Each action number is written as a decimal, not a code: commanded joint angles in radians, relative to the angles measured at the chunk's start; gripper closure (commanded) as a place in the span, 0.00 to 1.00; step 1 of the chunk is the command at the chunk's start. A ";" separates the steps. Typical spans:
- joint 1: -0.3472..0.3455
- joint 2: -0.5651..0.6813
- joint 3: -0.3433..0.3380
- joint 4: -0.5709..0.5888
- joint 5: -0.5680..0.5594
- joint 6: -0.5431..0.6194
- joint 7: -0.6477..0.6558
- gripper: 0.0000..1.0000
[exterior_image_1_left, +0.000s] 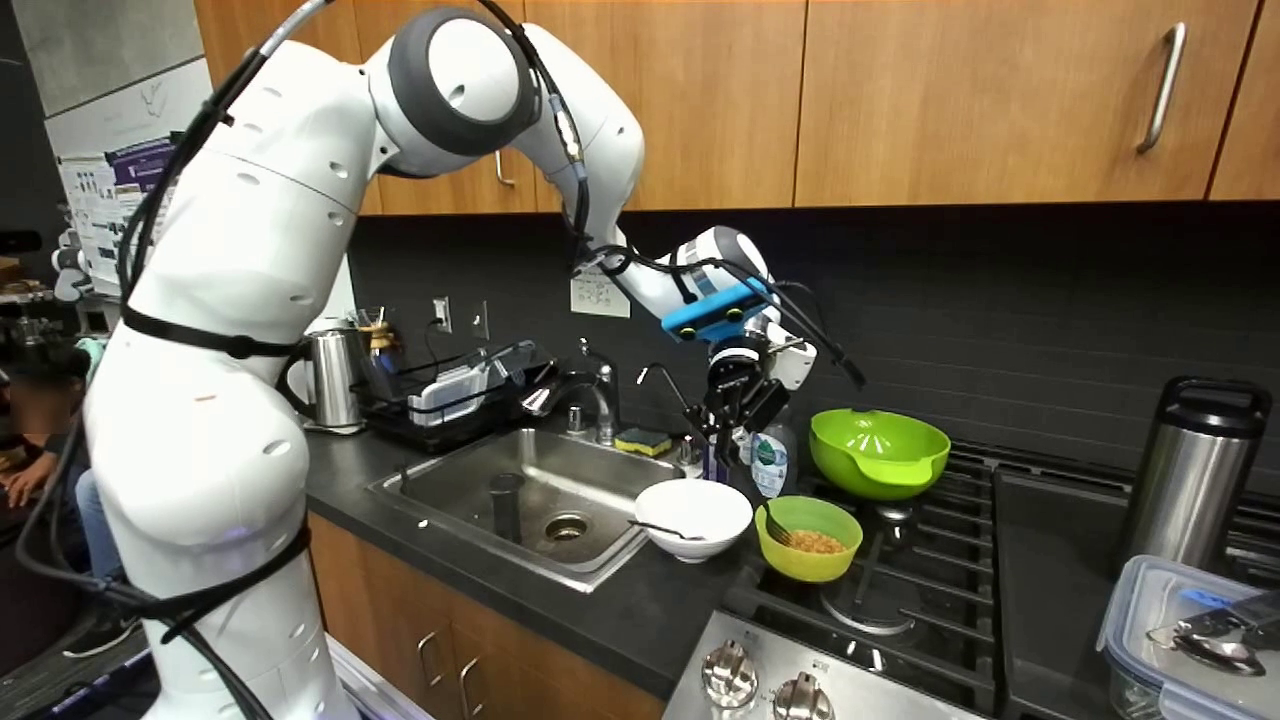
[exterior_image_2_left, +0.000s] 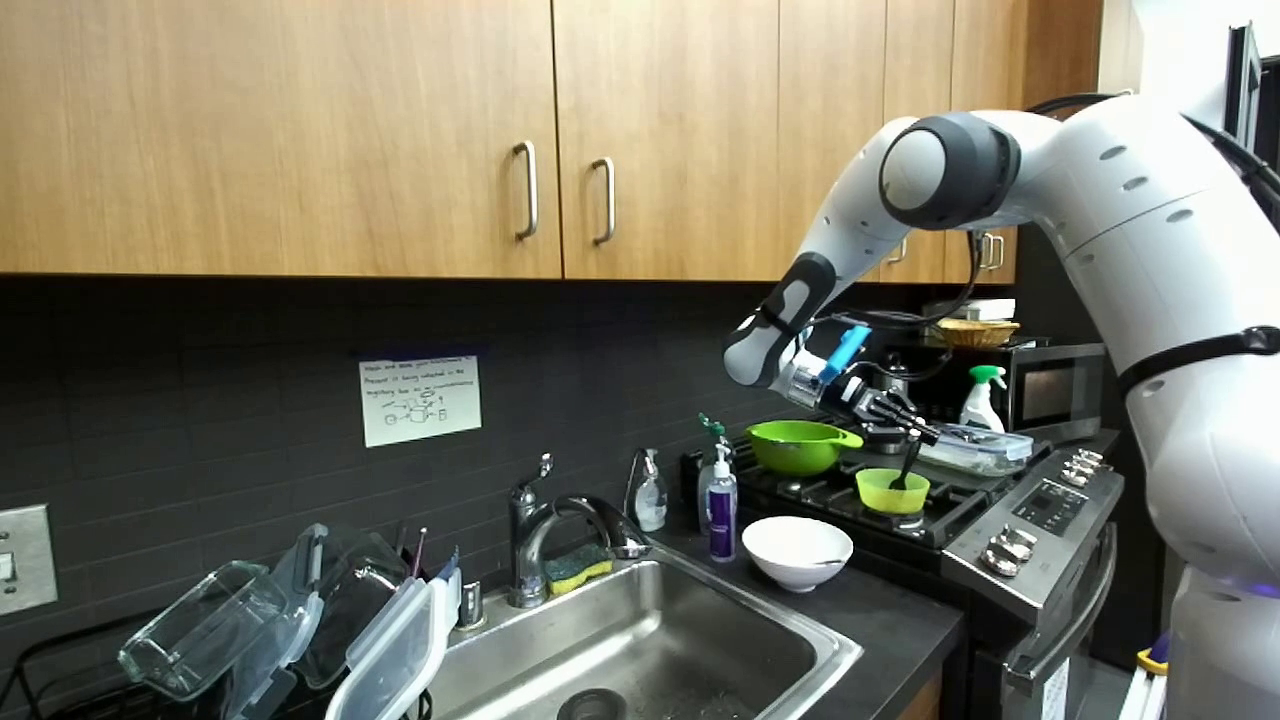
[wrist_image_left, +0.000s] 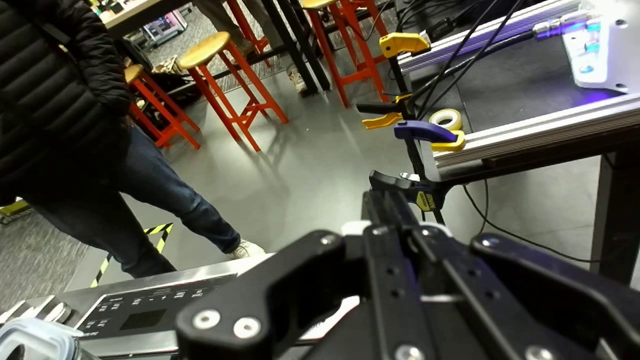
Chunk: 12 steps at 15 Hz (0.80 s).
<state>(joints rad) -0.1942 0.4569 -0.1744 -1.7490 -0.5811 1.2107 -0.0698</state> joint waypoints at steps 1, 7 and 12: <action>-0.002 0.028 0.006 0.045 -0.003 -0.044 -0.005 0.99; -0.005 0.068 0.002 0.085 -0.008 -0.058 0.006 0.99; 0.000 0.089 -0.002 0.111 -0.030 -0.046 0.035 0.99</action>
<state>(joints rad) -0.1953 0.5249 -0.1748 -1.6747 -0.5824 1.1805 -0.0578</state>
